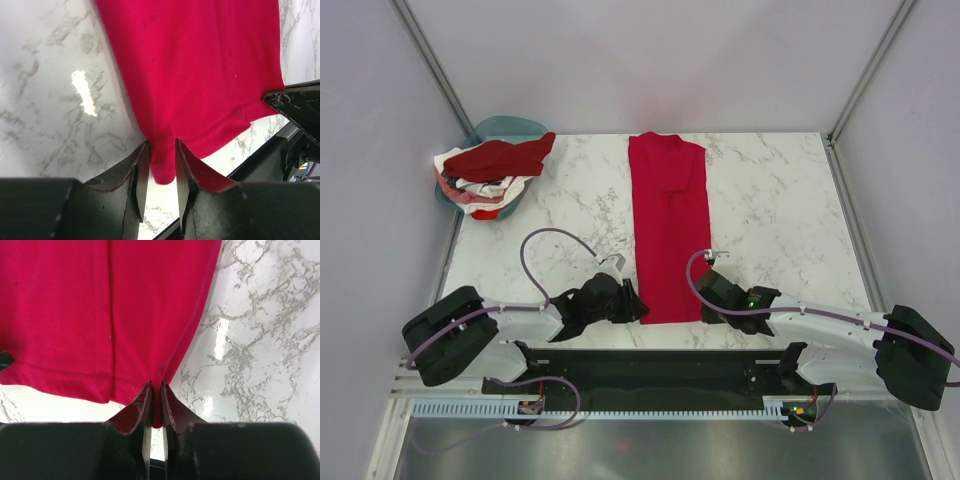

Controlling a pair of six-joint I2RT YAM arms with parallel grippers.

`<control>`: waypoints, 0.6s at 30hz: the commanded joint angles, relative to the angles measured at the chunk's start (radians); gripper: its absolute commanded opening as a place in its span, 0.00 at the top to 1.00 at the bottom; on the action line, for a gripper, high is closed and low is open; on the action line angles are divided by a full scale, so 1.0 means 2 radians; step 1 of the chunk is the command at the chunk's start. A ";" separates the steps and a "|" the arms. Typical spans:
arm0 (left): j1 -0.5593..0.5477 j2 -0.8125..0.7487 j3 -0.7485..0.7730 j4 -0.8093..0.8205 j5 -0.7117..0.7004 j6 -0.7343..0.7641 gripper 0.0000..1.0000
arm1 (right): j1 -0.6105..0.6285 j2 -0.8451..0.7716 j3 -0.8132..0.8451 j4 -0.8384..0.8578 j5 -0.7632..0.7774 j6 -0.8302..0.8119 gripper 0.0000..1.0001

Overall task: Fold and stack the t-shirts
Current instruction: Fold the tshirt

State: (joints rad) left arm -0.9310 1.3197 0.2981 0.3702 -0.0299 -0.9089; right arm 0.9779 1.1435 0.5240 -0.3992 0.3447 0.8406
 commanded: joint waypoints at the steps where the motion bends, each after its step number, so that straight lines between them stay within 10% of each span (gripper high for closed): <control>1: -0.004 0.046 0.003 -0.088 0.013 0.040 0.64 | 0.002 -0.002 0.002 -0.003 0.003 -0.005 0.83; 4: -0.004 0.047 0.004 -0.087 0.012 0.034 0.98 | 0.002 -0.001 0.002 -0.002 0.004 -0.005 0.83; 18: 0.001 -0.058 0.036 -0.170 -0.007 0.042 0.98 | 0.001 -0.029 0.058 -0.024 0.027 -0.034 0.87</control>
State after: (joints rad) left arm -0.9333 1.2106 0.2962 0.1936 -0.0246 -0.8864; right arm 0.9783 1.0977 0.5606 -0.4240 0.3466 0.8082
